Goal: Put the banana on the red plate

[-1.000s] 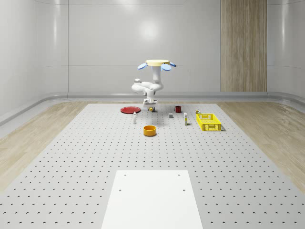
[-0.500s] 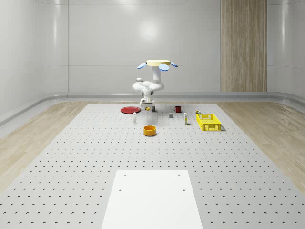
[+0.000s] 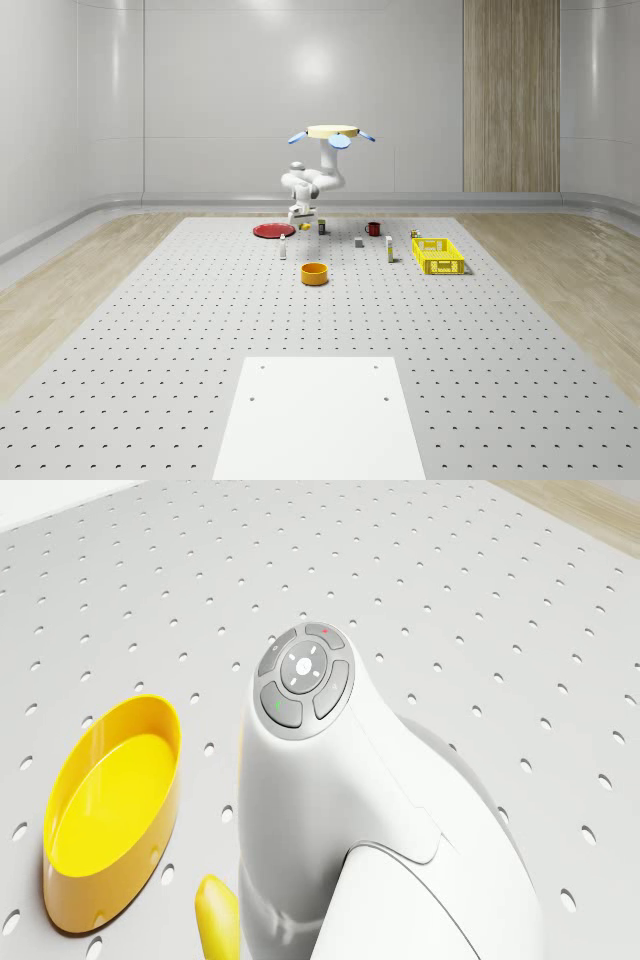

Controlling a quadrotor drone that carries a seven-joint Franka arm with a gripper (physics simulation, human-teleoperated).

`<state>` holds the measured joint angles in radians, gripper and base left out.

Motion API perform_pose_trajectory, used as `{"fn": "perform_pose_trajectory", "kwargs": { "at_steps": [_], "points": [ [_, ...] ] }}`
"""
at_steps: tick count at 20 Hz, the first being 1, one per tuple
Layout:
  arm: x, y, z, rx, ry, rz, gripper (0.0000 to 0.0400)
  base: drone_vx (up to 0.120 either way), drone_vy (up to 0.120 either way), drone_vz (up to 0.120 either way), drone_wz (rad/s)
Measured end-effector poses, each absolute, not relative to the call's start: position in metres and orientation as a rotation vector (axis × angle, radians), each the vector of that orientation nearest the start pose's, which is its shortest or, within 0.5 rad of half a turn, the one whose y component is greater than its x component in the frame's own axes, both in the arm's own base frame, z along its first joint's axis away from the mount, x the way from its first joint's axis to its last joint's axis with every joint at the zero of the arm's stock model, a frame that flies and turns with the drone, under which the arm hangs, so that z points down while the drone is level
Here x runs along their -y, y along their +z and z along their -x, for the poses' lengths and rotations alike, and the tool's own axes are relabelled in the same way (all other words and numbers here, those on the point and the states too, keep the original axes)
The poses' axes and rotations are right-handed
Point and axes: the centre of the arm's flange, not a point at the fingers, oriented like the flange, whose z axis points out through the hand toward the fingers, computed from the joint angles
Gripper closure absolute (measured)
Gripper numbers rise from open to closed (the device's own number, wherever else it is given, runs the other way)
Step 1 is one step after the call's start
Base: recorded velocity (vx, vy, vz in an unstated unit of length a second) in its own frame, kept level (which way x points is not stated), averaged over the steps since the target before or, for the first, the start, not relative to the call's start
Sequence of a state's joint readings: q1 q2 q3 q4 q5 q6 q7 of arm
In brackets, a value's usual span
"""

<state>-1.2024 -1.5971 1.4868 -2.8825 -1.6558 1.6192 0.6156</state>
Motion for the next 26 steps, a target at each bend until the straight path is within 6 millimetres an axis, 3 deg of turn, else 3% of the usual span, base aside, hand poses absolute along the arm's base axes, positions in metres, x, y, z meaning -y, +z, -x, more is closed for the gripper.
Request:
{"fn": "perform_pose_trajectory", "kwargs": {
  "at_steps": [26],
  "points": [
    [0.0086, 0.4625, -0.3069, -0.008, -1.108, 0.005, 0.0200, 0.000, 0.000, 0.000, -0.300]
  ]
}}
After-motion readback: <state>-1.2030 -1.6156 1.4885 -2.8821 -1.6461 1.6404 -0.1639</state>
